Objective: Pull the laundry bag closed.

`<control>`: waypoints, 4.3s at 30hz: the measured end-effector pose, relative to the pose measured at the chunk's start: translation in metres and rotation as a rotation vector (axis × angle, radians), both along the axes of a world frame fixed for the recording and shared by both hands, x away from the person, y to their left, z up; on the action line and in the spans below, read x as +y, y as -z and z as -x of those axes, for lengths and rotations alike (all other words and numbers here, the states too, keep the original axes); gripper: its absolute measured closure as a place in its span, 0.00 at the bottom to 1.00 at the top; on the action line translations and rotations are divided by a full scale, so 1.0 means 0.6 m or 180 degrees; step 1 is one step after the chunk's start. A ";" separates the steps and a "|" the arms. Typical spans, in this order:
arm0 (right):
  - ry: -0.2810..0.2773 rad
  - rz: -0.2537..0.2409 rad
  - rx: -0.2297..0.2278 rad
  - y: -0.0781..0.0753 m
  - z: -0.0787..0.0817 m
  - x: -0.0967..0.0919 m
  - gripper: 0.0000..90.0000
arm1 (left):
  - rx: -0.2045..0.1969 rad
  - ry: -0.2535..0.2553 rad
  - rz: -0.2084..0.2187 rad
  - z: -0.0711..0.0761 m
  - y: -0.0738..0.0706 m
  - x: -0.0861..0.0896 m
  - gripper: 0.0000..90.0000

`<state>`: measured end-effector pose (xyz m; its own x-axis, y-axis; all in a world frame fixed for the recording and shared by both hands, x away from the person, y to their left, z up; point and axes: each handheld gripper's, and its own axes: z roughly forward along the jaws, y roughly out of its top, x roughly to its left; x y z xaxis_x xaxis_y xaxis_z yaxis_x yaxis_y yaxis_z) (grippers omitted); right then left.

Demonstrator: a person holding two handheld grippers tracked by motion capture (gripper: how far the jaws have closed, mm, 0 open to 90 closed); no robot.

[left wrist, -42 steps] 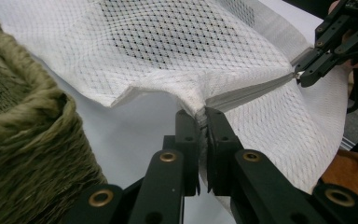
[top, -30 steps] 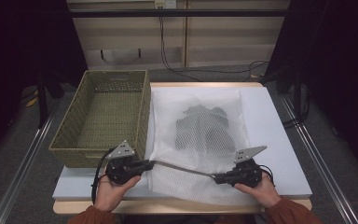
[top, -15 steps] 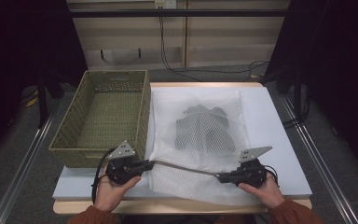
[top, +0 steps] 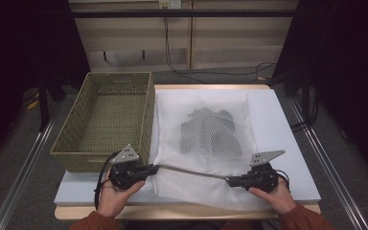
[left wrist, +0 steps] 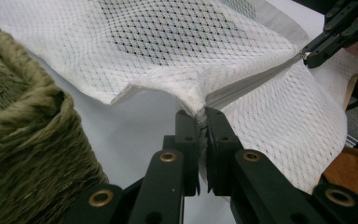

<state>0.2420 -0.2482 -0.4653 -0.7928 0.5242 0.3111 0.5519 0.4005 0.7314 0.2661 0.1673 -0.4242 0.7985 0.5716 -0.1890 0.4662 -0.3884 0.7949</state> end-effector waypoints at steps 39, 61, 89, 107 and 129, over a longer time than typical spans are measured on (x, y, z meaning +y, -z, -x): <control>0.0167 -0.0013 -0.0018 -0.003 0.003 -0.026 0.97 | 0.0012 -0.0011 -0.0006 0.002 0.000 0.004 0.95; 0.0238 -0.0019 -0.0030 -0.003 0.006 -0.038 0.97 | 0.0018 0.0001 -0.0010 0.002 0.000 0.004 0.95; 0.0441 -0.0050 -0.0046 -0.004 0.019 -0.073 0.97 | 0.0030 -0.0003 0.0001 0.001 0.001 0.006 0.95; 0.0503 -0.0101 -0.0051 -0.007 0.024 -0.086 0.97 | 0.0049 -0.0033 -0.0029 0.002 0.001 0.006 0.95; 0.0617 -0.0103 -0.0072 -0.007 0.031 -0.106 0.97 | 0.0063 -0.0037 -0.0036 0.001 0.003 0.010 0.95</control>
<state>0.2236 -0.3119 -0.4611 -0.6849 0.6578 0.3134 0.5996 0.2645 0.7554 0.2653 0.1736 -0.4258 0.7878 0.5831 -0.1983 0.4864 -0.3916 0.7810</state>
